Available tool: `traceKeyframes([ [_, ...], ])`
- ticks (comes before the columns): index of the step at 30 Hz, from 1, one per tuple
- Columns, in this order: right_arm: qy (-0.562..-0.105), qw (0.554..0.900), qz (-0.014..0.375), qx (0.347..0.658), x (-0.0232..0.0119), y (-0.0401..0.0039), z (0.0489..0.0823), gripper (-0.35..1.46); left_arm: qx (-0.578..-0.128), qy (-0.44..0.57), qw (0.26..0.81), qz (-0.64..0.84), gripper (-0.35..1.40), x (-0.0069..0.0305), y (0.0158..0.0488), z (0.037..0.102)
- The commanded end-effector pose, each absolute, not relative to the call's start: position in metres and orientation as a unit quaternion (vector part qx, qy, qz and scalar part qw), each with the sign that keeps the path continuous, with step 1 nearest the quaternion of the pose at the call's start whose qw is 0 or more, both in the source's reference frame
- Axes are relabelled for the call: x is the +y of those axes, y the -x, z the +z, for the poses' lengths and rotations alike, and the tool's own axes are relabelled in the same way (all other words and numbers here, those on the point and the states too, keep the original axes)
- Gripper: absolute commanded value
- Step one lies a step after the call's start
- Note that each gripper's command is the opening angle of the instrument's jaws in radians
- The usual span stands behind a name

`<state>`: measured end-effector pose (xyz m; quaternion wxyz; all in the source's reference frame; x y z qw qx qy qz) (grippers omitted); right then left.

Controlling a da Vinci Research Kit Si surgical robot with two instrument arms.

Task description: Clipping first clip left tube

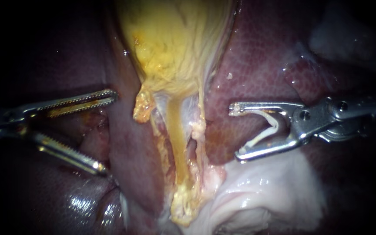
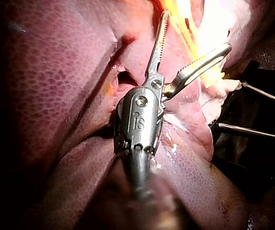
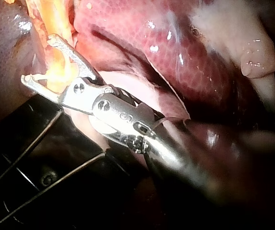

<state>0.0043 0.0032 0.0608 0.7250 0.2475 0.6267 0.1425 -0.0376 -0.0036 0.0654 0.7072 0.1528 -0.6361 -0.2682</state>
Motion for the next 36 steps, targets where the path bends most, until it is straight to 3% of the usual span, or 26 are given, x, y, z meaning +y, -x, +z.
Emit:
traceKeyframes([
  [1,-0.248,0.725,0.142,0.627,0.0032,-0.0042,0.0608,0.6,-0.636,-0.155,0.706,-0.27,1.11,-0.0035,0.0376,0.0654],
  [9,-0.248,0.725,0.142,0.627,0.0032,-0.0042,0.0608,0.6,-0.624,-0.172,0.694,-0.316,1.02,-0.0032,0.0383,0.0654],
  [20,-0.248,0.725,0.142,0.627,0.0031,-0.0042,0.0608,0.6,-0.597,-0.159,0.684,-0.387,1.08,-0.0016,0.0392,0.0675],
  [36,-0.248,0.725,0.142,0.627,0.0032,-0.0042,0.0608,0.6,-0.573,-0.175,0.669,-0.44,0.91,-0.0015,0.0407,0.069],
])
